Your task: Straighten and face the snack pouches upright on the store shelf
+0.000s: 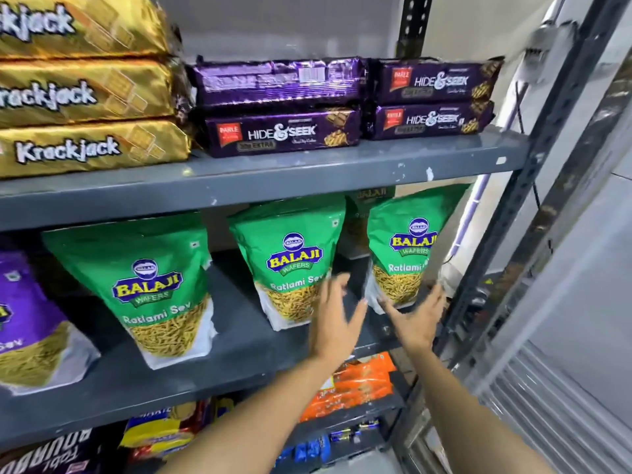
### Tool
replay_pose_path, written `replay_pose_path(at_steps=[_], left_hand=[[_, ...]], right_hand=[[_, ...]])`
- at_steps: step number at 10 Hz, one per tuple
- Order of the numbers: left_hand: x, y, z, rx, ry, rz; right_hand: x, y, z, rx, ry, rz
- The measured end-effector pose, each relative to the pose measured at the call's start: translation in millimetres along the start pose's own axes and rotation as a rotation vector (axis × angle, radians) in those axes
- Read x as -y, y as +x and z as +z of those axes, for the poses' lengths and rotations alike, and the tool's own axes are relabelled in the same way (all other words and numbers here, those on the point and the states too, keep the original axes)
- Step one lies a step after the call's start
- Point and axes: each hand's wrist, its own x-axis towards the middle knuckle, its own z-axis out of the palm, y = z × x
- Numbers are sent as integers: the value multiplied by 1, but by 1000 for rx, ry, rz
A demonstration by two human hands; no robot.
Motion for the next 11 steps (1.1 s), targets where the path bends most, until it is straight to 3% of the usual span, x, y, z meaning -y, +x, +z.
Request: replay_pose_path(at_steps=[1,2,5,8,9,10,11], left_hand=[[-39,51,19,63,-64,-150],[-61,93,26,101,-121,-282],[-79,107,30,-66,-32,-316],[-68,100,26,22,-87,-330],[-57,61,31,-80,-148,-264],[-34,-22,24,-61,-196,-147],[11,-107,5,-99,-127,100]], right_hand=[[-13,14,6,113,54,-35],[-18,16,10,88,62,-28],[-22,11,24,17,70,-13],[-15,7,22,37,-18,-29],[-23,-5,16,29,19,-49],[-24,-35,8,-1,24,-89],[-20,-66,4,-88,-34,-267]])
